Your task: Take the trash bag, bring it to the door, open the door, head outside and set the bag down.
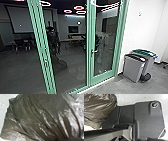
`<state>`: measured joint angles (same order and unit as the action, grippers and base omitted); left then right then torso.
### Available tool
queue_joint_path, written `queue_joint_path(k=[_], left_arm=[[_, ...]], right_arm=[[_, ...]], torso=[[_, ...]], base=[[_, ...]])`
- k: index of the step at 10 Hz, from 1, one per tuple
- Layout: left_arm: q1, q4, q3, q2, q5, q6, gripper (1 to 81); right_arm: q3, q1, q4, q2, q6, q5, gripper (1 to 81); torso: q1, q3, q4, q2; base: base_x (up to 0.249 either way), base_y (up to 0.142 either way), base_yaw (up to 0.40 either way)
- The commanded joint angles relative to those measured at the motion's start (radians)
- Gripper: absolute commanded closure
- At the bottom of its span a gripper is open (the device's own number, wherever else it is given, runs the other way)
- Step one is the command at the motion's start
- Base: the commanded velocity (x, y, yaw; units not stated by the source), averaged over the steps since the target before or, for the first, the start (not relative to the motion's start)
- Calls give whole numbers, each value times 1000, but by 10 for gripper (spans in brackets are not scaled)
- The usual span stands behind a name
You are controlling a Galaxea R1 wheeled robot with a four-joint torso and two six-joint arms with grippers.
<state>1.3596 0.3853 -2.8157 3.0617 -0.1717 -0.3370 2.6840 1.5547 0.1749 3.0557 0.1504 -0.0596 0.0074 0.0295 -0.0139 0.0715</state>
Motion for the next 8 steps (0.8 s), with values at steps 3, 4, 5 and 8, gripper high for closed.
queue_joint_path(k=[3,4,5,8], left_arm=[[-75,-3,-2,3,-55,-5,811],[-75,-3,-2,2,-55,-5,811],[-75,-3,-2,3,-55,-5,811],[-75,-3,-2,2,-55,-5,811]], right_arm=[[-6,-50,6,13,-6,43,10],[-6,-50,6,13,-6,43,10],[-6,-50,6,11,-6,43,10],[-6,-47,5,13,-6,43,10]], torso=[[0,0,0,0],[0,0,0,0],[0,0,0,0],[0,0,0,0]], base=[[143,-92,0],[142,-92,0],[143,-92,0],[143,-92,0]])
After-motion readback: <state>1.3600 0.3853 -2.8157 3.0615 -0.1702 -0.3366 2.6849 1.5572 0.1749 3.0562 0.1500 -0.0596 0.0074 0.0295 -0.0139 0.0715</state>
